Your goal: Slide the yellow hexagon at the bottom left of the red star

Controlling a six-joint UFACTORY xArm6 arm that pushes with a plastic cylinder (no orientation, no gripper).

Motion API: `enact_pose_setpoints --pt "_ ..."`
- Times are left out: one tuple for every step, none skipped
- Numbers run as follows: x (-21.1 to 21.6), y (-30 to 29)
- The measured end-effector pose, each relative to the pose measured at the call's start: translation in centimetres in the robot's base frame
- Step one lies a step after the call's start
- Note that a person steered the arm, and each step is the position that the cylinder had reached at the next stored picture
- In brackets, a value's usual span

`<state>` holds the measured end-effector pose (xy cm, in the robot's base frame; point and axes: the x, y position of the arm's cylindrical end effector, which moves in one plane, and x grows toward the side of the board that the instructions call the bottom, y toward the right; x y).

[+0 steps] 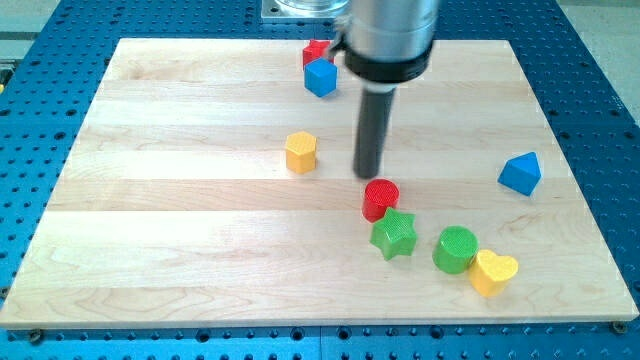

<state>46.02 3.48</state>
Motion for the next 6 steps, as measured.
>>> enact_pose_setpoints --pt "0.3 -5.5" --pt "-3.9 -5.5" --pt "-9.3 -5.8" --pt "-13.8 -5.5" --pt "-16.4 -5.3" --pt "-10.7 -5.7"
